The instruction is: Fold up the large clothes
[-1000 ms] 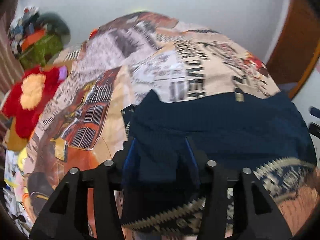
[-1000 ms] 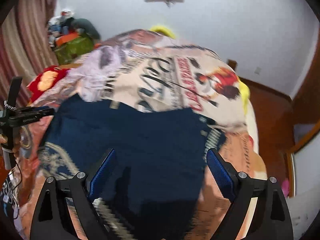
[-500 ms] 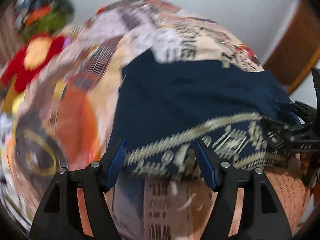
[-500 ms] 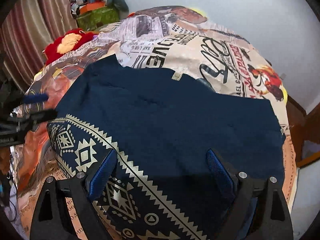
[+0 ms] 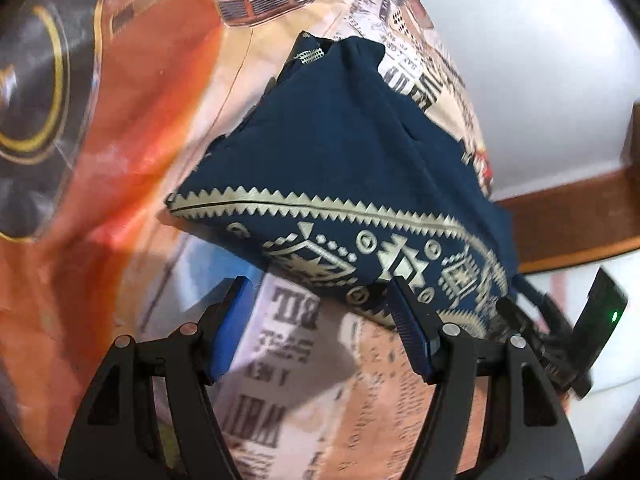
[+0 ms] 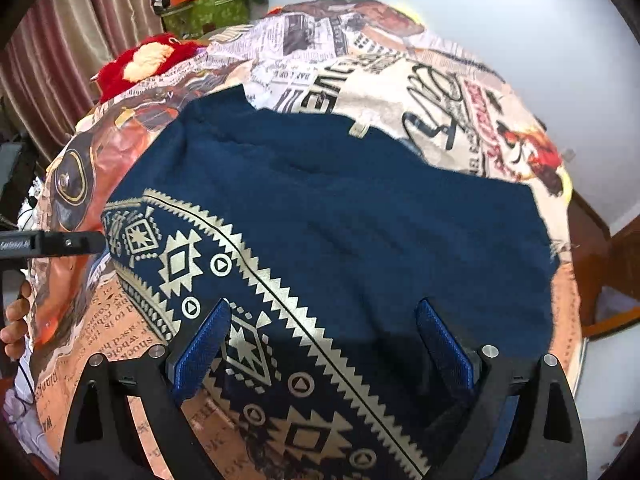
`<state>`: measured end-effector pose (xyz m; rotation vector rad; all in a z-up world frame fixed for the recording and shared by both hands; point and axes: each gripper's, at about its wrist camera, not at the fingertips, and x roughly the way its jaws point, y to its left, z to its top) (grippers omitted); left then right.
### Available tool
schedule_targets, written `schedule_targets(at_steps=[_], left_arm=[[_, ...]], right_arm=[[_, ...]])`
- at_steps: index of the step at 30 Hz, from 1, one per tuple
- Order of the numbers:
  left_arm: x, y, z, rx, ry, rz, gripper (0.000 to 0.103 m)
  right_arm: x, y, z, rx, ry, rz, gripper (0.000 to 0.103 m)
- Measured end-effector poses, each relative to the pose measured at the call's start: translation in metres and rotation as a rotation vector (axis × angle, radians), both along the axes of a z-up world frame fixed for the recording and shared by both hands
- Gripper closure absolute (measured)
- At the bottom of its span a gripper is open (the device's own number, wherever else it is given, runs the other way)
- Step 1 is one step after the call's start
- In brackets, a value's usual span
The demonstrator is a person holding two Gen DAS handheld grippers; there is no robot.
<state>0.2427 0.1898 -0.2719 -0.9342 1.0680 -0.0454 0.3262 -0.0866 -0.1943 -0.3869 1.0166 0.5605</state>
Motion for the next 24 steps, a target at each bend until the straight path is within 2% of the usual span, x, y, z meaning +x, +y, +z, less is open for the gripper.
schedule_targets(at_steps=[3, 8, 12, 15, 19, 20, 21, 22, 23, 24], left_arm=[[0.008, 0.001, -0.002, -0.08, -0.023, 0.008, 0.035], [0.028, 0.008, -0.016, -0.154, -0.025, 0.06, 0.035], [0.048, 0.015, -0.03, -0.219, -0.04, 0.102, 0.034], [0.065, 0.019, -0.036, -0.247, -0.048, 0.131, 0.034], [0.084, 0.024, -0.04, -0.257, -0.051, 0.157, 0.035], [0.088, 0.024, -0.039, -0.242, -0.052, 0.162, 0.039], [0.093, 0.022, -0.038, -0.211, -0.045, 0.164, 0.051], [0.096, 0.02, -0.036, -0.161, -0.029, 0.162, 0.058], [0.097, 0.019, -0.035, -0.127, -0.022, 0.161, 0.073], [0.098, 0.017, -0.031, -0.078, -0.023, 0.158, 0.08]], right_arm=[[0.0, 0.005, 0.011, 0.009, -0.041, -0.001, 0.009], [0.007, 0.018, 0.017, 0.023, -0.067, -0.003, 0.009], [0.014, 0.028, 0.009, 0.02, -0.051, 0.001, 0.009], [0.02, 0.032, -0.004, -0.01, -0.034, 0.004, 0.009], [0.028, 0.028, -0.016, 0.012, 0.016, -0.008, 0.008], [0.029, 0.027, -0.017, 0.018, 0.022, -0.015, 0.005], [0.031, 0.026, -0.018, 0.022, 0.03, -0.021, 0.004], [0.031, 0.026, -0.019, 0.024, 0.036, -0.021, 0.004], [0.032, 0.026, -0.019, 0.024, 0.039, -0.021, 0.004], [0.031, 0.026, -0.018, 0.022, 0.039, -0.02, 0.004]])
